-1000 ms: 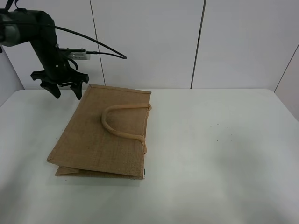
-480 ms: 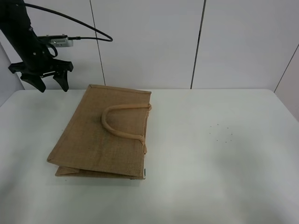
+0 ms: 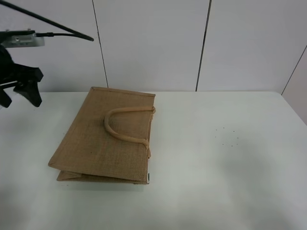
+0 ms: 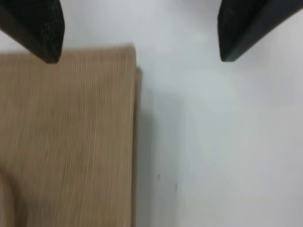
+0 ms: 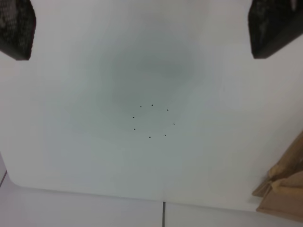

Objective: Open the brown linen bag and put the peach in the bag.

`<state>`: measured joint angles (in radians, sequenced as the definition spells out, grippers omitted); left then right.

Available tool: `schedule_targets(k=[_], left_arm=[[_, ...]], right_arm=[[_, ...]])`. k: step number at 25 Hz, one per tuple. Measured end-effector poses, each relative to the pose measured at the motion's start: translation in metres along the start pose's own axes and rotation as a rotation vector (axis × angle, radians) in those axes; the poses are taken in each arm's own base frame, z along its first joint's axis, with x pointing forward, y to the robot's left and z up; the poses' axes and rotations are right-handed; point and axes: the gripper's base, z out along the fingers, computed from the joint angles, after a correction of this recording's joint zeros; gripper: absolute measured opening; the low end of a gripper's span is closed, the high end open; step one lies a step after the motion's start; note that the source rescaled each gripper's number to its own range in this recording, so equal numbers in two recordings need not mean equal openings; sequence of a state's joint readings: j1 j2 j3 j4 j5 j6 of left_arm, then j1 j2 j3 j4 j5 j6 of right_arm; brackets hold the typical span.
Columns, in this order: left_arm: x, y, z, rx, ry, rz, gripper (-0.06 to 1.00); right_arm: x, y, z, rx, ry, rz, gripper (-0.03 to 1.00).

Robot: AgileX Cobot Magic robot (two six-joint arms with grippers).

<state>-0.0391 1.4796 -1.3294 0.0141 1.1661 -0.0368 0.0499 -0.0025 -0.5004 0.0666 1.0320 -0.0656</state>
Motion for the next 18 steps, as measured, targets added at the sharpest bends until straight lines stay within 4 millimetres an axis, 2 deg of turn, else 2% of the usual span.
schedule_targets(k=[3,6,10,12,15,18], left_arm=[[0.049,0.002,-0.007,-0.002,0.003,0.002,1.0],[0.099,0.004,-0.002,-0.003,0.017,0.013,1.0],[0.16,0.008,0.015,-0.002,-0.007,0.018,1.0],[0.185,0.009,0.026,-0.002,-0.045,0.019,1.0],[0.214,0.01,0.033,0.0,-0.135,0.038,1.0],[0.232,0.011,0.023,0.004,-0.269,0.06,1.0]], right_arm=[[0.0,0.0,0.0,0.0,0.0,0.0,1.0],[0.0,0.0,0.0,0.0,0.0,0.0,1.0],[0.0,0.0,0.0,0.0,0.0,0.0,1.0],[0.0,0.0,0.0,0.0,0.0,0.0,1.0],[0.0,0.0,0.0,0.0,0.0,0.0,1.0],[0.0,0.0,0.0,0.0,0.0,0.0,1.0]])
